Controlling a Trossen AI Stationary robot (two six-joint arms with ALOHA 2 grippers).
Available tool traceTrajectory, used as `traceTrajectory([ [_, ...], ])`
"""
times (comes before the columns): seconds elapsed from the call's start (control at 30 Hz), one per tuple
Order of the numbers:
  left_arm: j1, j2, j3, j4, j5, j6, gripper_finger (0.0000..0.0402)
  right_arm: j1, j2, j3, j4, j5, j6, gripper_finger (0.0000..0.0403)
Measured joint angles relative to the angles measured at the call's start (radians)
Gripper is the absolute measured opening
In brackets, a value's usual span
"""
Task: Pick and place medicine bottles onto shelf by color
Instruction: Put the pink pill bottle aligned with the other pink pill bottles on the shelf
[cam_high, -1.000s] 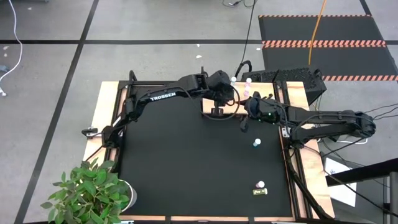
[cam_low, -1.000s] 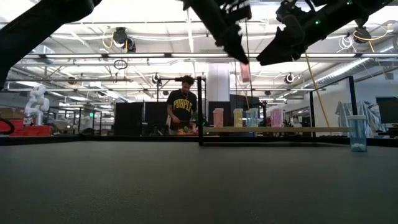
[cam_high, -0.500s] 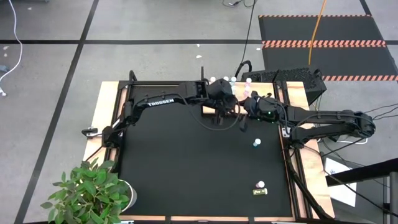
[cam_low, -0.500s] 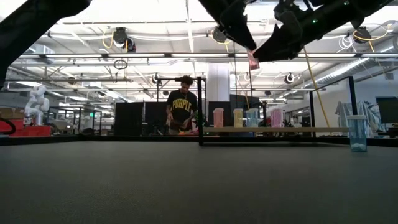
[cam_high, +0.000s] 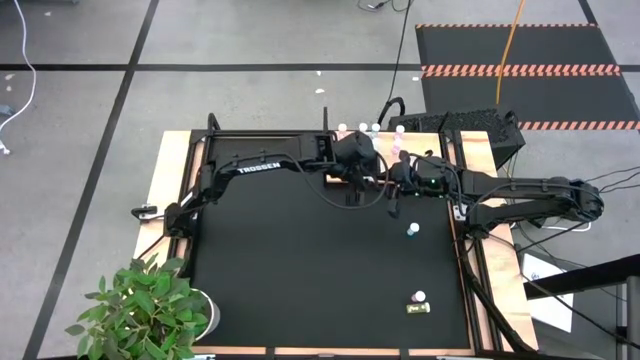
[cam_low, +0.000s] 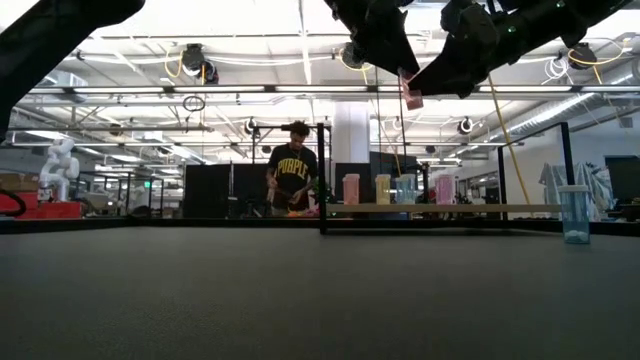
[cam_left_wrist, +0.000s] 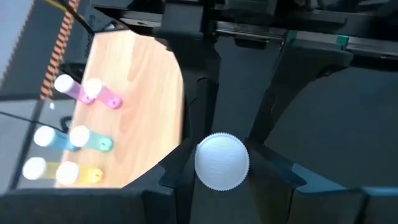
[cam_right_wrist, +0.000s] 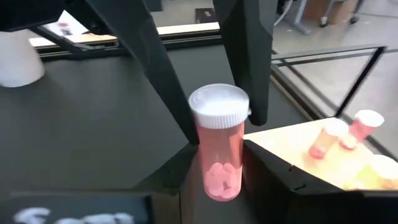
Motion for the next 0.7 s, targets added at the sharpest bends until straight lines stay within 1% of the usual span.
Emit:
traceTrajectory([
  [0.17,-0.003,-0.020,-0.002,-0.003,0.005,-0.121,0.0129,0.000,-0.002,0.001,0.011,-0.046,0.047,0.0091],
  [0.3,-0.004,-0.050,-0.002,-0.002,0.005,-0.222,0.0137,0.000,-0.007,0.003,0.047,-0.082,0.085,0.0090],
  [0.4,-0.005,-0.098,-0.001,0.015,-0.001,-0.251,0.0168,0.000,-0.015,-0.002,0.075,-0.123,0.105,0.0093],
  [0.53,-0.008,-0.168,0.002,0.005,-0.015,-0.292,0.0226,0.000,-0.048,0.000,0.189,-0.182,0.121,0.0093],
  [0.7,-0.018,-0.207,0.002,-0.018,-0.015,-0.369,0.0295,0.002,-0.070,-0.001,0.290,-0.227,0.123,0.0093],
])
